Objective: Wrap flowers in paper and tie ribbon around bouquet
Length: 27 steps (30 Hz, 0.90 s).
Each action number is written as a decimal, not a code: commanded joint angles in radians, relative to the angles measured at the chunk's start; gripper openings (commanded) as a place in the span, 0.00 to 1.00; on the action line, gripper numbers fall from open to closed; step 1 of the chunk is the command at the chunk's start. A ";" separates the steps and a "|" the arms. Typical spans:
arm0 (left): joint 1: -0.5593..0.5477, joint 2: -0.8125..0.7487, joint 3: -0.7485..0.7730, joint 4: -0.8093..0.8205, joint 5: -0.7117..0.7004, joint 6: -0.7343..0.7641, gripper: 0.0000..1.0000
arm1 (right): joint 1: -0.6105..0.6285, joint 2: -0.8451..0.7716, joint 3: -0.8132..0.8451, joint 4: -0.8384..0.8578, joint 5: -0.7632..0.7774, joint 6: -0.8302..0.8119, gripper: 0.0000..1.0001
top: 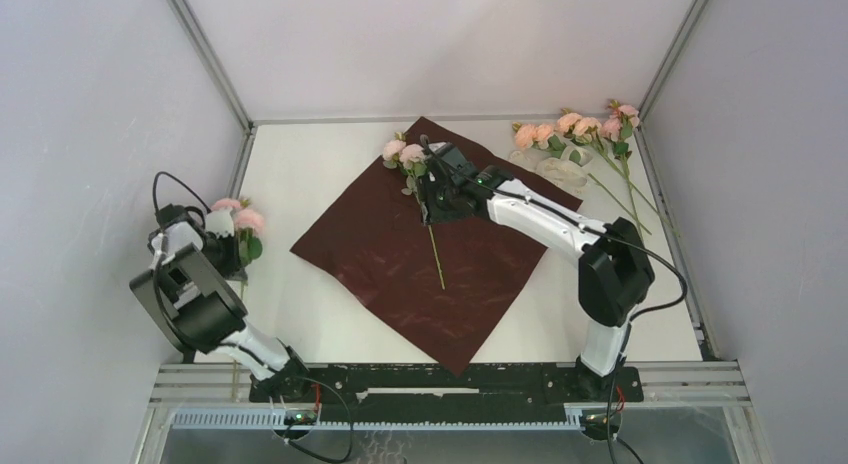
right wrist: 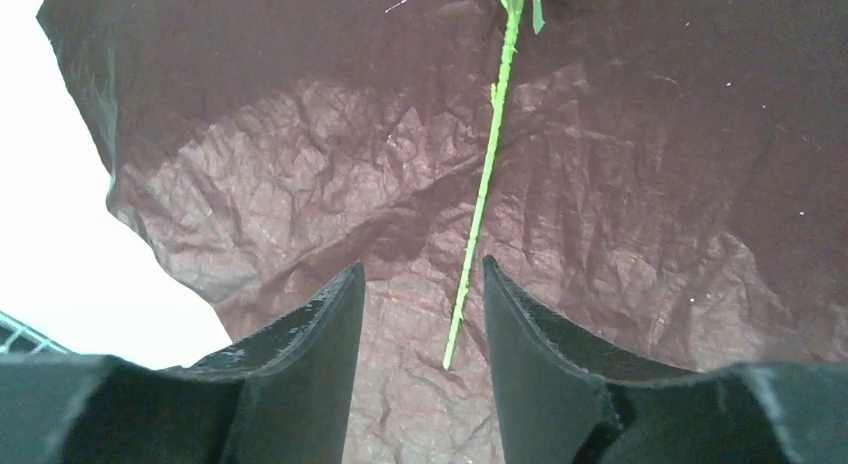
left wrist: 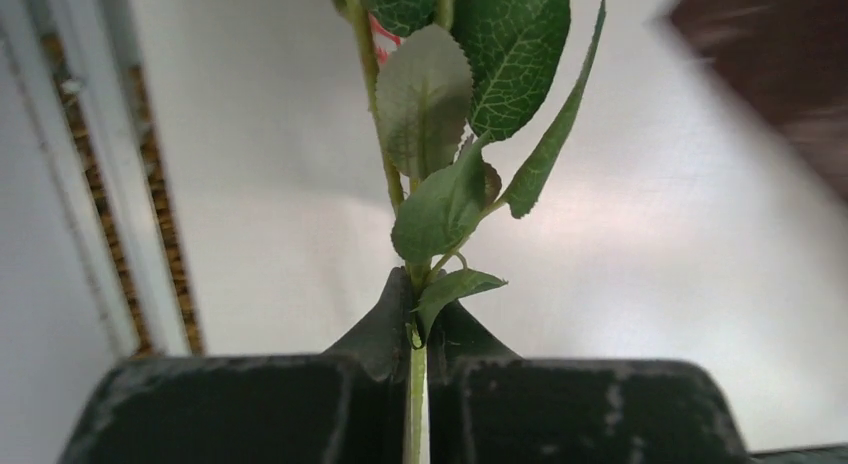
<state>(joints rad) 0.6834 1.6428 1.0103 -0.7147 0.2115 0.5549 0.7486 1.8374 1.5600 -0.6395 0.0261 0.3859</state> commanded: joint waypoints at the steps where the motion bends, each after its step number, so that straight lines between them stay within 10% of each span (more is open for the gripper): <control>1: -0.004 -0.224 0.101 -0.121 0.397 -0.150 0.00 | 0.058 -0.127 -0.061 0.135 0.001 -0.076 0.58; 8: -0.245 -0.466 0.300 -0.137 0.587 -0.417 0.00 | 0.211 -0.187 -0.056 0.317 -0.143 -0.192 0.87; 20: -0.731 -0.650 0.217 0.368 0.616 -1.013 0.00 | 0.251 -0.201 -0.110 0.776 -0.344 -0.021 0.88; 22: -0.754 -0.647 0.194 0.414 0.630 -1.081 0.00 | 0.247 -0.190 -0.115 0.779 -0.299 0.009 0.79; 25: -0.756 -0.646 0.170 0.452 0.657 -1.124 0.01 | 0.223 -0.190 -0.135 0.751 -0.234 0.070 0.13; 26: -0.756 -0.646 0.171 0.429 0.632 -1.094 0.06 | 0.211 -0.197 -0.146 0.722 -0.205 0.091 0.00; 27: -0.756 -0.646 0.179 0.373 0.592 -1.031 0.32 | 0.194 -0.205 -0.160 0.701 -0.185 0.107 0.00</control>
<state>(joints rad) -0.0692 0.9993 1.2003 -0.3710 0.8494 -0.4622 0.9867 1.6588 1.4342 0.0586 -0.2504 0.3985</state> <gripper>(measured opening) 0.043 0.074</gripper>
